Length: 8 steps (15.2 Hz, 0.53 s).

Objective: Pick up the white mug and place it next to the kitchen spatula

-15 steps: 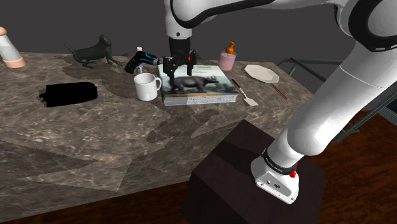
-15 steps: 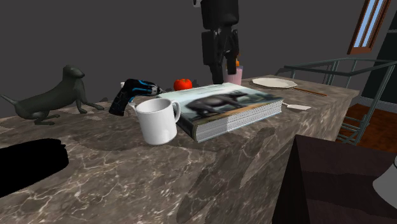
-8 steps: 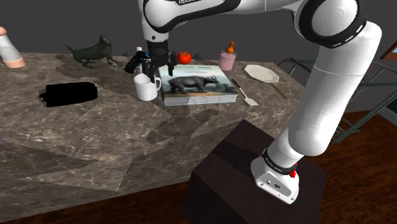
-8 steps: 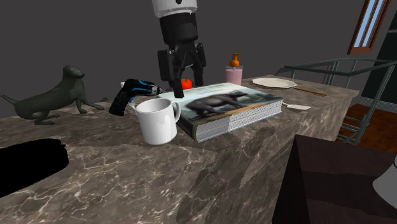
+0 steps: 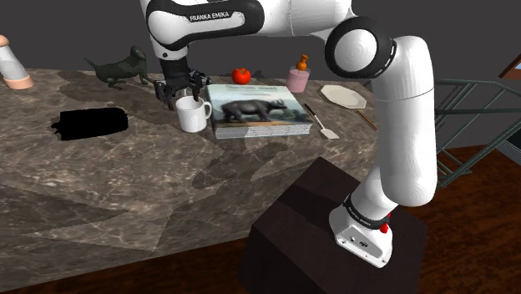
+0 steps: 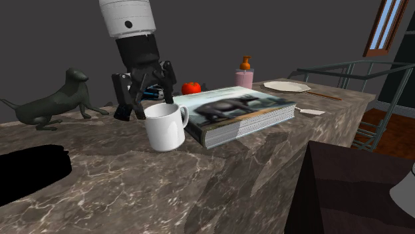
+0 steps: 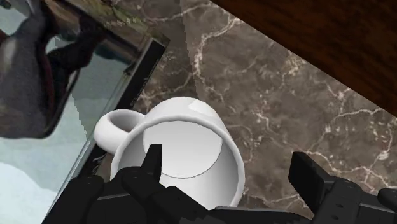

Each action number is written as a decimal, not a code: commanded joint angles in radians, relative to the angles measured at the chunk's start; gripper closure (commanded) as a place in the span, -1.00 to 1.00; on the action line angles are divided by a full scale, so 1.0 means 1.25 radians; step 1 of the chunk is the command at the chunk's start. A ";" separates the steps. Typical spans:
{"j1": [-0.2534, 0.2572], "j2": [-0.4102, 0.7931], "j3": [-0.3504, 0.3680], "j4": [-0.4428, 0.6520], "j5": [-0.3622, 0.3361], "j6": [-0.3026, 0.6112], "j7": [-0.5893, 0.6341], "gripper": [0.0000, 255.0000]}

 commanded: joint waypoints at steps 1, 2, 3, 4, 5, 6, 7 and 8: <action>0.023 0.088 -0.008 0.127 -0.015 -0.038 0.005 -1.00; 0.026 0.098 -0.009 0.142 -0.016 -0.043 0.005 -1.00; 0.024 0.096 -0.009 0.128 -0.016 -0.031 0.006 -1.00; 0.023 0.094 -0.009 0.114 -0.016 -0.019 0.007 -1.00; 0.021 0.093 -0.009 0.102 -0.017 -0.008 0.007 -1.00; 0.020 0.092 -0.009 0.089 -0.017 0.004 0.008 -1.00; 0.018 0.092 -0.010 0.077 -0.017 0.015 0.009 -1.00; 0.017 0.091 -0.010 0.066 -0.018 0.026 0.010 -1.00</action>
